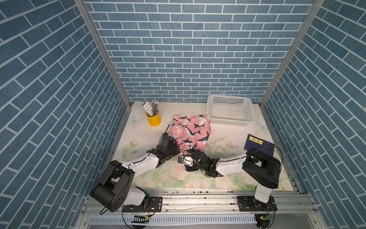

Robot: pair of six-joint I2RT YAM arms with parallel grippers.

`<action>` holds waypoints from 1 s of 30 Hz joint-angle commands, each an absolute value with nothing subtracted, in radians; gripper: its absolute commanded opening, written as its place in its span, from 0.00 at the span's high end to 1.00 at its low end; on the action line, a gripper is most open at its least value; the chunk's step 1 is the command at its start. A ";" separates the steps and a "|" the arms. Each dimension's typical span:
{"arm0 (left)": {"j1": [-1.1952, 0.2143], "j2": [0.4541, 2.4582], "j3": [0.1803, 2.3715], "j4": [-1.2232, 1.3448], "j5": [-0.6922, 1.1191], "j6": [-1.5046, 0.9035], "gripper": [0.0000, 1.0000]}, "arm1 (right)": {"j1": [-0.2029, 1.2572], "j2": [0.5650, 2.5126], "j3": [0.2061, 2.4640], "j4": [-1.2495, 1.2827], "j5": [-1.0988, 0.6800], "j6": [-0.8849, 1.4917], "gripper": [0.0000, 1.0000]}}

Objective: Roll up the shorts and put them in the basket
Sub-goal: Roll the shorts at the center of the board.

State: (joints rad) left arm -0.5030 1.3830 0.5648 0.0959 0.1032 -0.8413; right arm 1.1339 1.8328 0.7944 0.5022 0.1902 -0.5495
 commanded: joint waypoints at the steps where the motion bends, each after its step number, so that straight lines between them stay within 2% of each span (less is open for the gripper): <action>1: -0.496 1.387 0.581 0.064 0.145 -0.830 1.00 | 1.112 1.905 0.820 0.565 0.313 -0.595 0.17; 4: -0.494 1.381 0.574 0.053 0.152 -0.826 1.00 | 1.090 1.942 0.841 0.590 0.327 -0.599 0.22; 7: -0.484 1.366 0.561 0.043 0.152 -0.825 1.00 | 1.075 1.954 0.854 0.582 0.324 -0.608 0.34; 11: -0.471 1.339 0.549 0.041 0.157 -0.827 1.00 | 1.071 1.948 0.860 0.549 0.300 -0.621 0.76; 13: -0.463 1.329 0.549 0.029 0.154 -0.824 1.00 | 1.072 1.945 0.874 0.494 0.276 -0.618 0.93; 14: -0.459 1.324 0.548 0.022 0.151 -0.821 1.00 | 1.070 1.940 0.886 0.454 0.252 -0.607 0.98; 16: -0.446 1.313 0.545 0.015 0.147 -0.819 1.00 | 1.065 1.927 0.923 0.349 0.171 -0.567 1.00; 17: -0.438 1.305 0.543 0.013 0.145 -0.818 0.97 | 1.060 1.919 0.936 0.312 0.131 -0.548 1.00; 20: -0.422 1.272 0.553 -0.026 0.104 -0.814 0.40 | 1.052 1.898 0.963 0.216 -0.038 -0.508 1.00; 21: -0.417 1.251 0.556 -0.035 0.090 -0.811 0.27 | 1.048 1.903 0.981 0.181 -0.083 -0.498 1.00; 22: -0.414 1.234 0.557 -0.044 0.076 -0.808 0.20 | 1.046 1.913 0.997 0.153 -0.120 -0.490 1.00; 24: -0.409 1.170 0.560 -0.072 0.024 -0.809 0.10 | 1.037 1.936 1.035 0.095 -0.180 -0.466 1.00; 26: -0.408 1.100 0.559 -0.091 -0.014 -0.811 0.05 | 1.029 1.952 1.069 0.047 -0.245 -0.437 1.00; 30: -0.402 0.946 0.531 -0.121 -0.068 -0.817 0.04 | 1.016 1.971 1.136 -0.049 -0.358 -0.397 1.00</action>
